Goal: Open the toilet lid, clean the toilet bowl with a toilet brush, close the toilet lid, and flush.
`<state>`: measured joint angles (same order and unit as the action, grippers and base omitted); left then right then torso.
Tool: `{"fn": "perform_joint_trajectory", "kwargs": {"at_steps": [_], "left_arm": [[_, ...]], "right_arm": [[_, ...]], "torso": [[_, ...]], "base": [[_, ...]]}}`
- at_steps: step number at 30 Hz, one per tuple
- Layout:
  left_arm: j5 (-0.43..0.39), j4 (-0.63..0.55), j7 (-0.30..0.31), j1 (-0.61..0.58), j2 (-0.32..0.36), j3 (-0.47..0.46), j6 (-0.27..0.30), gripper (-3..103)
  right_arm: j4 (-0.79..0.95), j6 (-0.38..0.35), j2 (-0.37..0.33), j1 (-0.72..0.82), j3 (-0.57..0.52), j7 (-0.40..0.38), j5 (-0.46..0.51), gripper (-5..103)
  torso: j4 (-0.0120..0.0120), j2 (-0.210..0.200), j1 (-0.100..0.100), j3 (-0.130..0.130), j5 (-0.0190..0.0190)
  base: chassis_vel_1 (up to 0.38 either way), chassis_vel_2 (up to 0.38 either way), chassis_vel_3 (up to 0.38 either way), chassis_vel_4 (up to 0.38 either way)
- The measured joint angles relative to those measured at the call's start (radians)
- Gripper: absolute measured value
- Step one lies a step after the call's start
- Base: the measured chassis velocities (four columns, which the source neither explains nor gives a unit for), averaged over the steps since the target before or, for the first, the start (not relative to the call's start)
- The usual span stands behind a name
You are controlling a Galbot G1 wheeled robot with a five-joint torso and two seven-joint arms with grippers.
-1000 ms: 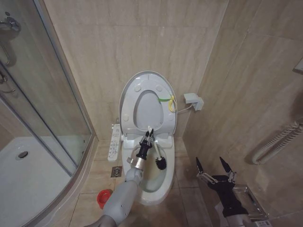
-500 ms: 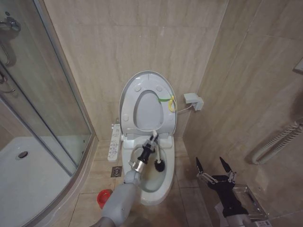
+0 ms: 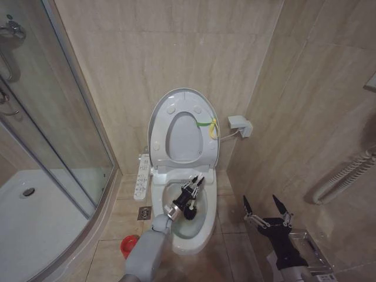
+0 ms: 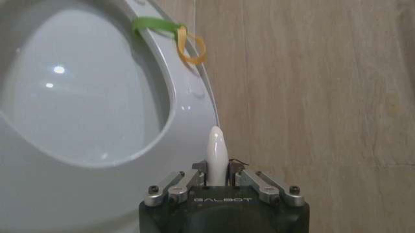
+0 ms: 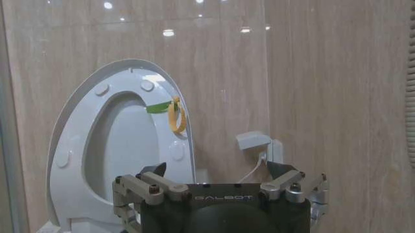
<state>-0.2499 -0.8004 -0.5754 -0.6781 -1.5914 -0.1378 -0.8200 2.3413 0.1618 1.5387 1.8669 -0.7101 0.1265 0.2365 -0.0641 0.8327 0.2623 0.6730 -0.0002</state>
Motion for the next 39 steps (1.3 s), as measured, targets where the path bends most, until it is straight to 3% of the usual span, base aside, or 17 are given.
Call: {"fn": "perform_joint_trajectory", "kwargs": {"at_steps": [5,8,15,18,22,30,33,36,37,39], "left_arm": [[-0.081,-0.059,0.0,-0.006,0.062,0.027,0.0,21],[-0.183,-0.157,-0.001,-0.035,0.139,0.055,0.001,21],[-0.242,-0.276,0.024,-0.112,0.194,0.055,0.005,21],[-0.249,-0.266,0.027,-0.116,0.186,0.048,0.007,21],[-0.334,-0.141,0.035,-0.062,0.098,0.055,0.036,21],[-0.474,-0.032,0.047,0.002,0.008,0.072,0.095,21],[-0.455,0.012,0.026,0.011,0.001,0.064,0.088,21],[-0.349,0.087,-0.039,0.016,0.025,0.041,0.044,21],[-0.349,0.087,-0.039,0.016,0.025,0.041,0.044,21],[-0.239,0.125,-0.073,0.018,0.043,0.018,0.012,21]], "right_arm": [[0.0,0.0,0.0,0.0,0.0,0.0,0.0,100],[0.0,0.0,0.0,0.0,0.0,0.0,0.0,100],[0.0,0.0,0.0,0.0,0.0,0.0,0.0,100],[0.0,0.0,0.0,0.0,0.0,0.0,0.0,100],[0.0,0.0,0.0,0.0,0.0,0.0,0.0,100],[0.0,0.0,0.0,0.0,0.0,0.0,0.0,100],[0.0,0.0,0.0,0.0,0.0,0.0,0.0,100],[0.0,0.0,0.0,0.0,0.0,0.0,0.0,100],[0.0,0.0,0.0,0.0,0.0,0.0,0.0,100],[0.0,0.0,0.0,0.0,0.0,0.0,0.0,100]], "torso": [[0.0006,0.0,0.0,0.0,0.0002],[0.0007,0.0,0.0,0.0,0.0001],[0.0005,0.0,0.0,0.0,0.0001],[0.0008,0.0,0.0,0.0,0.0002],[0.0001,0.0,0.0,0.0,0.0001],[0.0003,0.0,0.0,0.0,0.0003],[0.0003,0.0,0.0,0.0,0.0004],[0.0005,0.0,0.0,0.0,0.0003],[0.0005,0.0,0.0,0.0,0.0003],[0.0008,0.0,0.0,0.0,0.0003]], "base": [[0.0,0.0,0.0,0.0],[0.0,0.0,0.0,0.0],[0.0,0.0,0.0,0.0],[0.0,0.0,0.0,0.0],[0.0,0.0,0.0,0.0],[0.0,0.0,0.0,0.0],[0.0,0.0,0.0,0.0],[0.0,0.0,0.0,0.0],[0.0,0.0,0.0,0.0],[0.0,0.0,0.0,0.0]]}}
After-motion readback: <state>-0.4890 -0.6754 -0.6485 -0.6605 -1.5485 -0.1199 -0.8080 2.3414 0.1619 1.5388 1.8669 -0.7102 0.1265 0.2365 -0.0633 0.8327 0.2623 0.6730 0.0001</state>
